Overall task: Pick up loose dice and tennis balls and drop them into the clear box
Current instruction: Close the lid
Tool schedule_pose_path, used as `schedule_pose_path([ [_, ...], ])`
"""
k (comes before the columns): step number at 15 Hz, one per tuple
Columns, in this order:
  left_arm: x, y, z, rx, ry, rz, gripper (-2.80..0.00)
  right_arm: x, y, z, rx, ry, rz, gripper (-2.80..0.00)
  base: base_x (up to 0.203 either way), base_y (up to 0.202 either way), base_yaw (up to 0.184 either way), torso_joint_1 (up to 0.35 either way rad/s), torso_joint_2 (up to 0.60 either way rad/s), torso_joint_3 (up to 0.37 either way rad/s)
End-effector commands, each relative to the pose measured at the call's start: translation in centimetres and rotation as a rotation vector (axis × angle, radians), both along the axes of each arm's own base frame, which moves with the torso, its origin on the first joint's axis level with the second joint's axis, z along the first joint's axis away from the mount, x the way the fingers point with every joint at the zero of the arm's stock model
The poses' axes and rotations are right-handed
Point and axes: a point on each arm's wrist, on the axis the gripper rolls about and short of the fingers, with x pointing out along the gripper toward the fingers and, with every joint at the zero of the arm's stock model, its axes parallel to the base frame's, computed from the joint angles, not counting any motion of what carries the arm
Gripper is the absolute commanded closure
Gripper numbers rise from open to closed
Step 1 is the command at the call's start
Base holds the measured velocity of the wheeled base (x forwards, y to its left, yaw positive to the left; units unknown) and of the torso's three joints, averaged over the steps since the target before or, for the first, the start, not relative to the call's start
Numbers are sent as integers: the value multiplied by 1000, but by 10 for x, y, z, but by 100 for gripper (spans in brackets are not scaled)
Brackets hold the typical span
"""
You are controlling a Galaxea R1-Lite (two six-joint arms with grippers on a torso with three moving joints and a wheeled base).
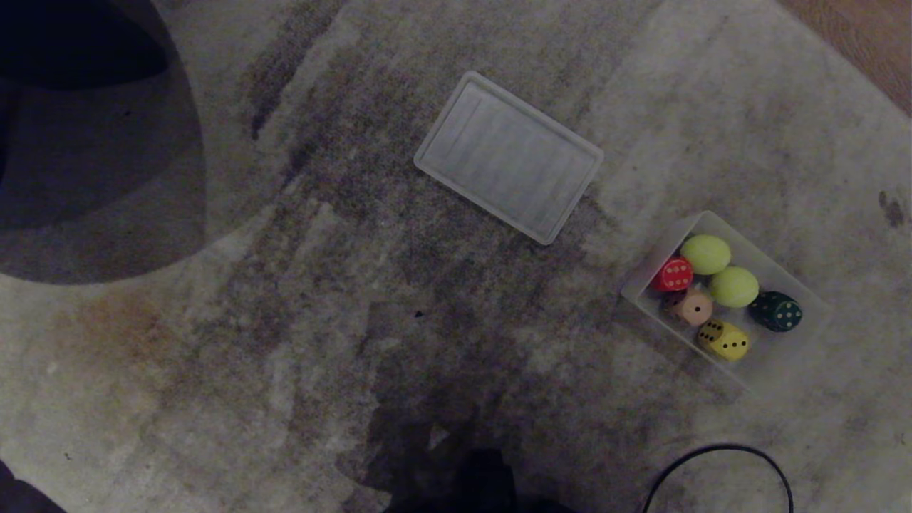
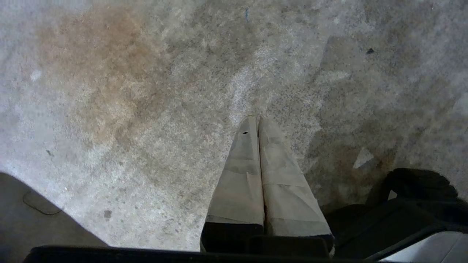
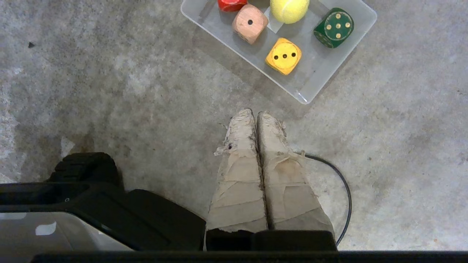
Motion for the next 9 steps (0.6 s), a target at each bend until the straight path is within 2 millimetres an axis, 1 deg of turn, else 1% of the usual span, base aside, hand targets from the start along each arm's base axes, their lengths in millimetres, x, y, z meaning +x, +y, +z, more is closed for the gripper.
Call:
schedule_pose_path([
  [1, 0, 0, 0, -3, 3, 3, 0, 1, 0, -2, -2, 10, 0, 0, 0, 0, 0, 0, 0, 0],
  [9, 0, 0, 0, -14, 2, 7, 0, 1, 0, -2, 0, 9, 0, 0, 0, 0, 0, 0, 0, 0],
])
